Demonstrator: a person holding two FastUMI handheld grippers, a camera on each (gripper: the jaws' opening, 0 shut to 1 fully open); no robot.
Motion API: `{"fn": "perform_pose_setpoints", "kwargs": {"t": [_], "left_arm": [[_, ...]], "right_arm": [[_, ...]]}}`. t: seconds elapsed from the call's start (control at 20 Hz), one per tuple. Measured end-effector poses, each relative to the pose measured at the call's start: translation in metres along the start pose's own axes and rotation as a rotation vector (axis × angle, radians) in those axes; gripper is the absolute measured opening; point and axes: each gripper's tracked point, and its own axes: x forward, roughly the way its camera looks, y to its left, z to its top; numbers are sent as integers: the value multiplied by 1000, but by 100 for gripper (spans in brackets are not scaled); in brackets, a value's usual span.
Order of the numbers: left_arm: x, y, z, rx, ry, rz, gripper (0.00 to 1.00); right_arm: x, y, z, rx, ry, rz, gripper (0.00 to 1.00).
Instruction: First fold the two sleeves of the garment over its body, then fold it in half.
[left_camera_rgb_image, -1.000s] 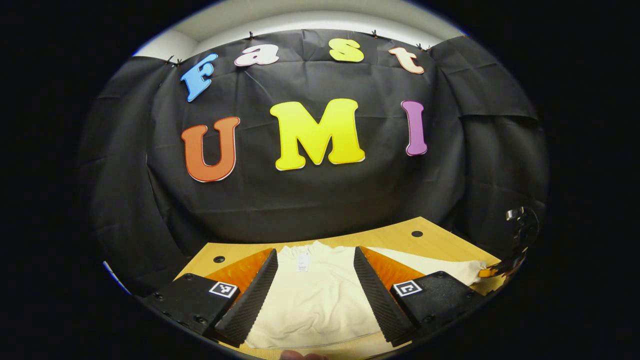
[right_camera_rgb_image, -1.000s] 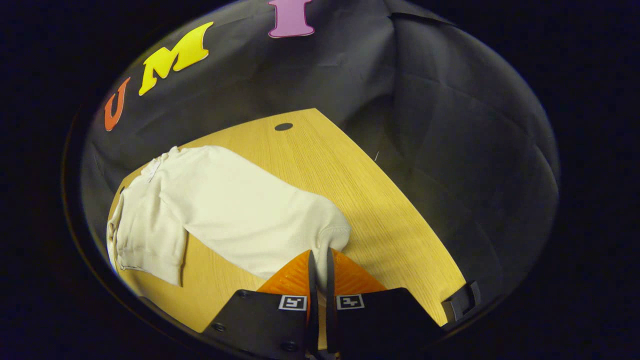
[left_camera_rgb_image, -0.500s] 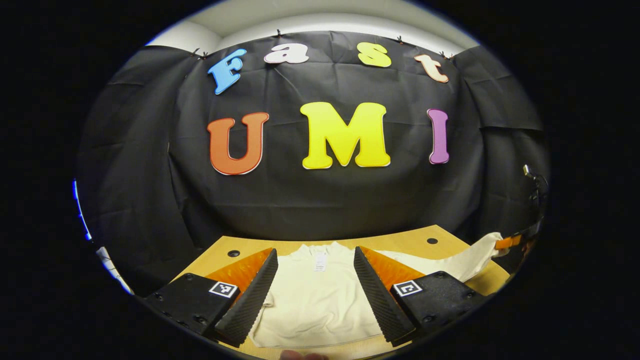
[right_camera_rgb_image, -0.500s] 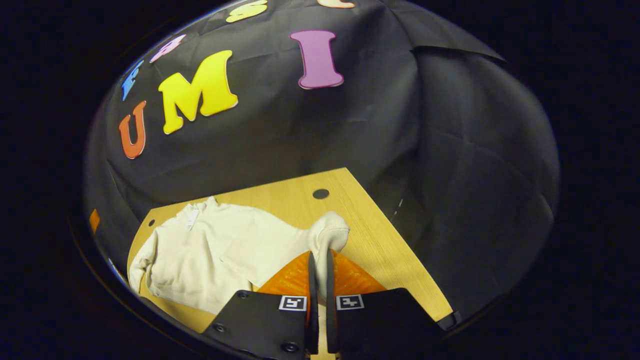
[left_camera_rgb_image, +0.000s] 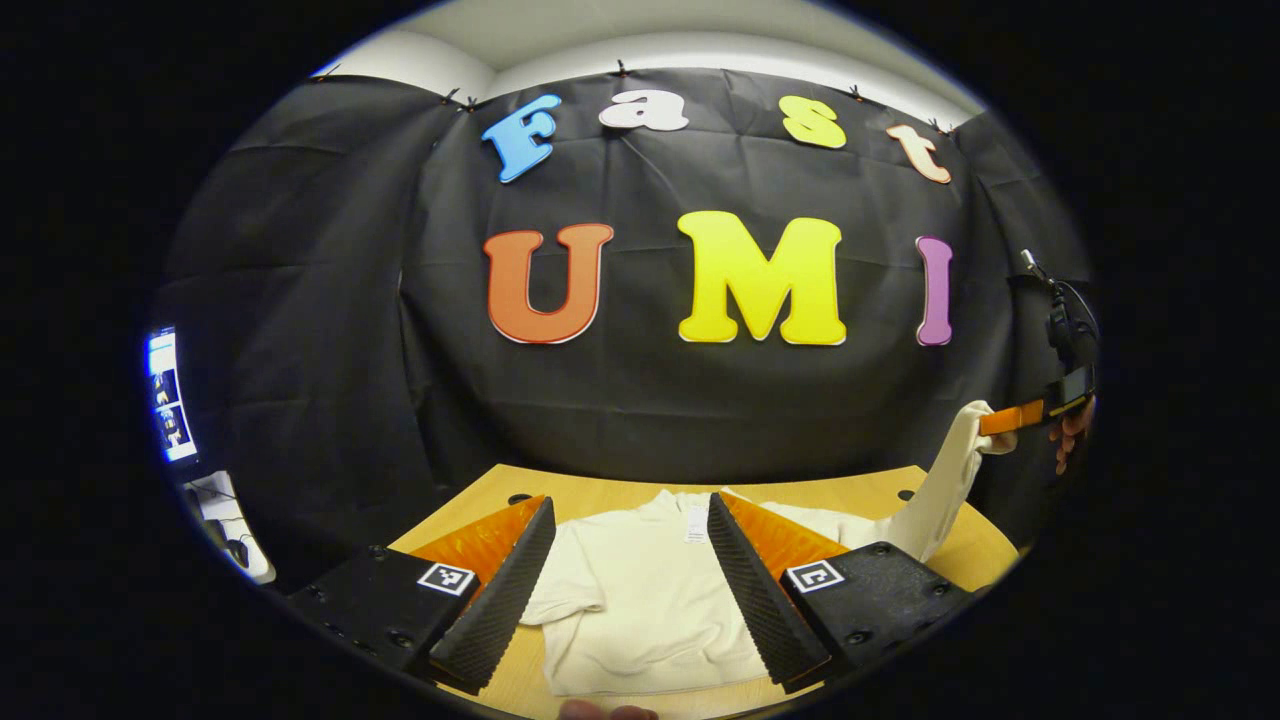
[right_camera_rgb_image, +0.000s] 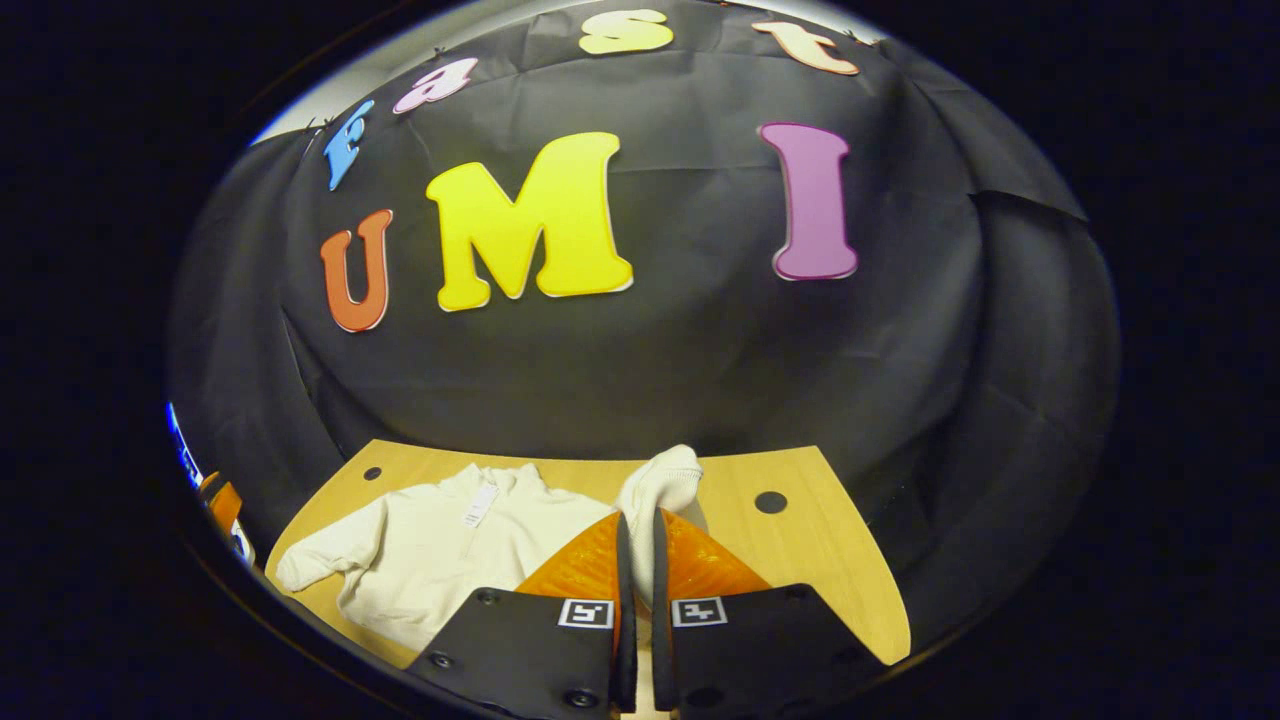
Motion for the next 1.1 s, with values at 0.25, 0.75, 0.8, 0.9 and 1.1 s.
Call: {"fn": "perform_pose_setpoints", "kwargs": {"t": [0.25, 0.75, 0.8, 0.9, 1.1], "left_arm": [[-6, 60, -6, -42, 4, 121, 97], [-22, 148, -30, -125, 39, 278, 97], [-25, 155, -30, -124, 38, 286, 97], [-29, 164, -32, -120, 39, 295, 97], [-30, 186, -40, -102, 54, 307, 97]], "right_arm": [[54, 101, 13, -57, 12, 122, 6], [146, 263, -67, -114, 154, 266, 7], [157, 277, -81, -120, 173, 273, 6], [178, 299, -109, -137, 197, 269, 6], [212, 340, -166, -177, 264, 247, 7]]}}
